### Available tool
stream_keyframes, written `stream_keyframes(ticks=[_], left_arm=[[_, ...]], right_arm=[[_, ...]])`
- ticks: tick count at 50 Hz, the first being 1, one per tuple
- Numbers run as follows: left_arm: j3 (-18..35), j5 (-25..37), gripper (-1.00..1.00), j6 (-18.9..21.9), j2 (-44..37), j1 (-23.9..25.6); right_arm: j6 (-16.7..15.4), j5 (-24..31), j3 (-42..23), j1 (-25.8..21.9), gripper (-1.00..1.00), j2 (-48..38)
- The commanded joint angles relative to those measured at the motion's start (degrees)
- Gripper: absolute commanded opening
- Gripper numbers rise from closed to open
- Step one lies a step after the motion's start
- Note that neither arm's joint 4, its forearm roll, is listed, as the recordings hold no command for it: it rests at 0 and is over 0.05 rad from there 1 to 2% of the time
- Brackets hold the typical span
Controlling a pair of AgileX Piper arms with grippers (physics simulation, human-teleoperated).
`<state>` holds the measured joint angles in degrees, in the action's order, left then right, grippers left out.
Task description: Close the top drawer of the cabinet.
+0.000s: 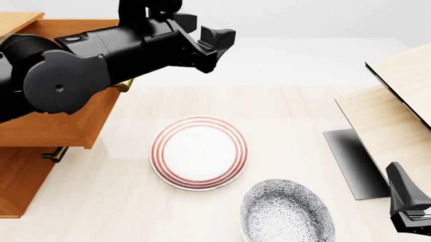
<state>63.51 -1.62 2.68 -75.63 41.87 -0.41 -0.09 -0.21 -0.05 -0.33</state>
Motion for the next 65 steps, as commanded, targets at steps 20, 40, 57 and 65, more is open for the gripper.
stream_keyframes(ticks=[20,40,57,65], left_arm=[[0.02,-3.74,1.00,-8.85,-10.75,-4.00],[1.90,-7.42,1.00,-9.86,-20.13,-8.61],[1.64,-9.95,1.00,-6.64,-21.10,-15.59],[2.44,-9.95,1.00,-7.65,-21.66,-17.49]], right_arm=[[0.00,0.02,-0.03,0.00,1.00,-0.02],[-0.03,0.01,-0.03,0.00,1.00,-0.02],[-0.01,0.01,-0.03,0.02,1.00,-0.02],[-0.05,0.00,-0.02,0.01,1.00,0.01]])
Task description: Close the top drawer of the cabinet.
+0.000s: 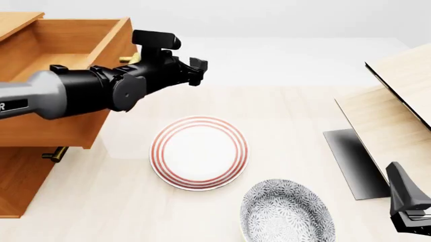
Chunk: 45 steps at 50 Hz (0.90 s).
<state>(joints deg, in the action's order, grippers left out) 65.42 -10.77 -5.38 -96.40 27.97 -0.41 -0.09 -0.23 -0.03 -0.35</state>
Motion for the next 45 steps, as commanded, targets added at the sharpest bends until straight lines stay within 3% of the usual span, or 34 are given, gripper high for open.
stream_keyframes(ticks=[1,45], left_arm=[[0.27,-1.33,1.00,1.37,-0.78,-4.67],[-1.16,-1.77,1.00,2.48,0.39,-11.19]], right_arm=[[-0.05,0.00,0.01,0.00,1.00,0.03],[0.00,0.05,0.01,0.00,1.00,0.06]])
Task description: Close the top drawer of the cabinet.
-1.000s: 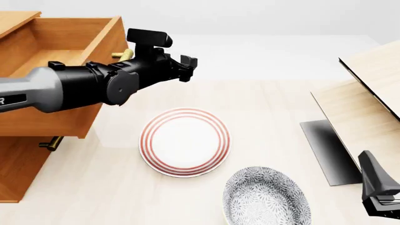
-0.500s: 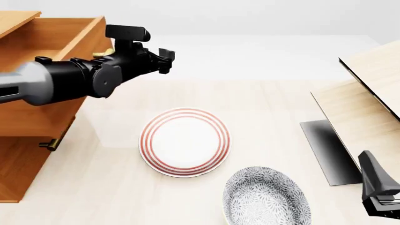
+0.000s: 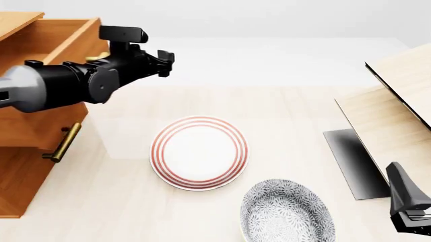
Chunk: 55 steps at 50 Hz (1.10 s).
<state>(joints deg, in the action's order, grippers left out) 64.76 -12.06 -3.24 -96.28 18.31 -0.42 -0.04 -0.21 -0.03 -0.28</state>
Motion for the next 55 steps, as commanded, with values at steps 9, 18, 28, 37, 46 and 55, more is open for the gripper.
stream_keyframes(ticks=[9,18,28,37,46,55], left_arm=[[-0.70,-0.95,1.00,0.53,-0.39,-2.56],[-0.84,-1.22,1.00,0.74,-0.39,-4.02],[-0.96,-1.37,1.00,0.53,-0.29,-5.05],[-1.35,-1.78,1.00,0.31,-0.50,-5.88],[-1.77,-2.34,1.00,0.31,-0.66,-7.39],[-2.01,-2.49,1.00,0.41,-0.46,-8.86]], right_arm=[[0.01,0.00,-0.01,0.00,1.00,-0.02],[0.02,0.01,-0.01,0.01,1.00,-0.02],[-0.02,-0.02,-0.01,0.00,1.00,-0.04],[0.00,-0.06,-0.01,0.01,1.00,-0.08],[0.02,-0.09,0.01,0.01,1.00,-0.09],[0.02,-0.08,0.02,0.00,1.00,-0.08]])
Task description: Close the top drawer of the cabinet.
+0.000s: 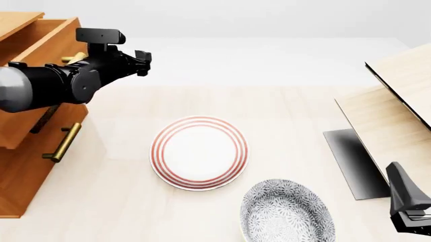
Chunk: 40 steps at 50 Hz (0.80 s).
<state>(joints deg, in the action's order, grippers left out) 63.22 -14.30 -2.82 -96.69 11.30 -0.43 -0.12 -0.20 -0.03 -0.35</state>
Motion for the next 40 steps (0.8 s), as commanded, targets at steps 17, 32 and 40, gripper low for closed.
stream_keyframes(ticks=[17,32,40], left_arm=[[-1.43,-0.72,1.00,-0.23,0.36,-4.33],[-2.52,-1.45,1.00,0.03,0.50,-6.89],[-2.92,-1.77,1.00,0.13,0.73,-8.11]], right_arm=[[0.01,0.08,-0.02,-0.01,1.00,0.06],[0.01,0.10,-0.03,-0.01,1.00,0.07],[0.01,0.10,-0.03,-0.01,1.00,0.07]])
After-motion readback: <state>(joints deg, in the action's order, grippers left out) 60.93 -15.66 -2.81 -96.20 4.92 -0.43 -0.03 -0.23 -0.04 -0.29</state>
